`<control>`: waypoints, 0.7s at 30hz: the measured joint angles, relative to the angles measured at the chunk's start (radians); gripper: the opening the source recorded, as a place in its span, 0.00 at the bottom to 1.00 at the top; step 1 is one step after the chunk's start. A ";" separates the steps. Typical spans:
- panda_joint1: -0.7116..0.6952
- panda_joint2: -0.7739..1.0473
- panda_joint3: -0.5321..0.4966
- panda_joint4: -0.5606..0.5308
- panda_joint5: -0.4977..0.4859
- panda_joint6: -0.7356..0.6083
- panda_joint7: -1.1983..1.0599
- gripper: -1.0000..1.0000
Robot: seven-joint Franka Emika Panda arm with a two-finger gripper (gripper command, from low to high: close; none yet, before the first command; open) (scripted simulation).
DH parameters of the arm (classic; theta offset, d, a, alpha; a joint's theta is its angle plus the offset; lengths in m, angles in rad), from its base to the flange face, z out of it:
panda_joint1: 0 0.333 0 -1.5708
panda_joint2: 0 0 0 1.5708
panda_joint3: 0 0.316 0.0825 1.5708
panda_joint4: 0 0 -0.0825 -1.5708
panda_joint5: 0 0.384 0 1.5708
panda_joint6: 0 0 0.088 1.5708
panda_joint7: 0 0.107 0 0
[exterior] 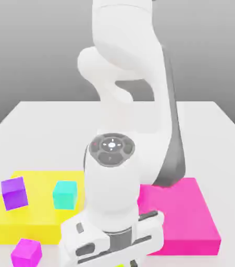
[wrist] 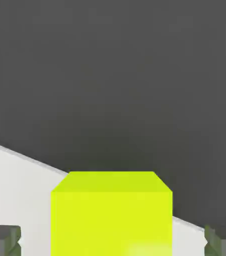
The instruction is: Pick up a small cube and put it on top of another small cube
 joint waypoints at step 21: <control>-0.095 -0.540 -0.128 -0.305 -0.098 -0.236 0.197 0.00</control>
